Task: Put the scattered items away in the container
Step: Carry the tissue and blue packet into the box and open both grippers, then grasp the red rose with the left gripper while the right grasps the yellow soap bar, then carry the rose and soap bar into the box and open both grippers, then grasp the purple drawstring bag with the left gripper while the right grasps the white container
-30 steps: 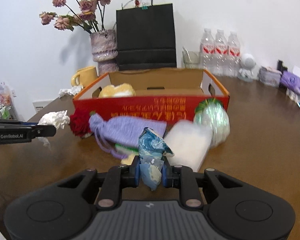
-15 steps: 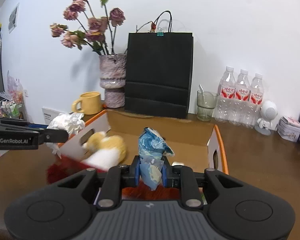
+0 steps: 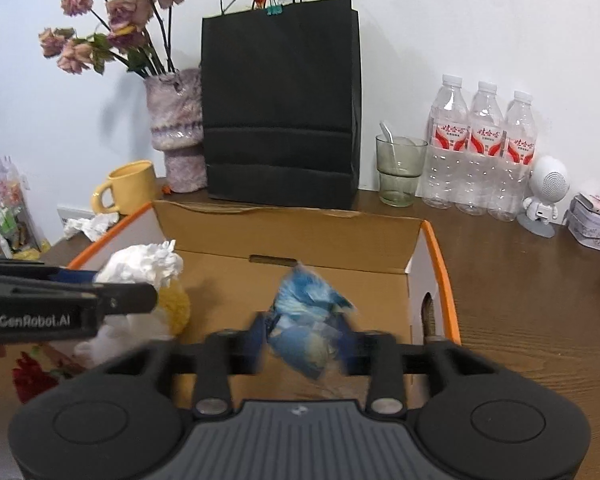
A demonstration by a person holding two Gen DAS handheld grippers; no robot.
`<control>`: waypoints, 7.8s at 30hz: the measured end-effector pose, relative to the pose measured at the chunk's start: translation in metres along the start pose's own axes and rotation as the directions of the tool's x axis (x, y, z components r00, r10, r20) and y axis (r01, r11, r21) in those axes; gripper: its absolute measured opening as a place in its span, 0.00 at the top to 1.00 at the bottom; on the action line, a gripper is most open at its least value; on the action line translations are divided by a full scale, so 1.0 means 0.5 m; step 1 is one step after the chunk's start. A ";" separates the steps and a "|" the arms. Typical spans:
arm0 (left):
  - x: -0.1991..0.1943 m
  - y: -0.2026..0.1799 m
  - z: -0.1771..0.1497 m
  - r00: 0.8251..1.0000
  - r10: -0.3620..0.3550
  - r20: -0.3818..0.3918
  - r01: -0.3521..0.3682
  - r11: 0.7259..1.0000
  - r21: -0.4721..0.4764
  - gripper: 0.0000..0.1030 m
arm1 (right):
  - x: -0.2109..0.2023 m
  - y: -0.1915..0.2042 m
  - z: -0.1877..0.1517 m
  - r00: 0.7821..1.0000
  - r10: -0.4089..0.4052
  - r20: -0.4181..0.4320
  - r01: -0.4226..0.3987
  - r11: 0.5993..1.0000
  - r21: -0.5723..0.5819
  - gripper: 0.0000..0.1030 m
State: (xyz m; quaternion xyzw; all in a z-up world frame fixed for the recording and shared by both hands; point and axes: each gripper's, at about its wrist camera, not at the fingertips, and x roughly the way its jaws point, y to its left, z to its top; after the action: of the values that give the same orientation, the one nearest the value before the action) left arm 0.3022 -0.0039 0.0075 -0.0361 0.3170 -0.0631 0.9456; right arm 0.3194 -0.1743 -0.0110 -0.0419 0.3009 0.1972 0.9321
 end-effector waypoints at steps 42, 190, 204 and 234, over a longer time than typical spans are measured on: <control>-0.230 0.121 -0.161 0.988 0.152 0.015 -0.151 0.986 -0.075 0.00 | -0.246 0.094 -0.164 0.999 0.011 0.038 -0.010 1.000 -0.025 0.08; -0.177 0.035 -0.168 0.990 0.122 0.065 -0.109 0.978 -0.177 0.00 | -0.171 0.064 -0.137 0.995 -0.045 0.092 0.042 0.999 0.033 0.03; -0.175 0.020 -0.224 0.999 0.042 0.015 -0.039 0.986 -0.162 0.11 | -0.218 0.093 -0.254 0.998 -0.069 0.013 0.068 0.997 0.031 0.03; -0.220 0.061 -0.257 0.997 0.005 0.076 0.006 0.989 -0.145 0.91 | -0.259 0.046 -0.299 0.998 -0.022 0.056 0.022 1.000 0.003 0.37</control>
State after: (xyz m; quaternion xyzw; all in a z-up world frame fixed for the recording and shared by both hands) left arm 0.1405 0.0382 -0.0328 -0.1072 0.2844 -0.0385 0.9519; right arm 0.1331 -0.2272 -0.0574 -0.0388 0.2744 0.1879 0.9423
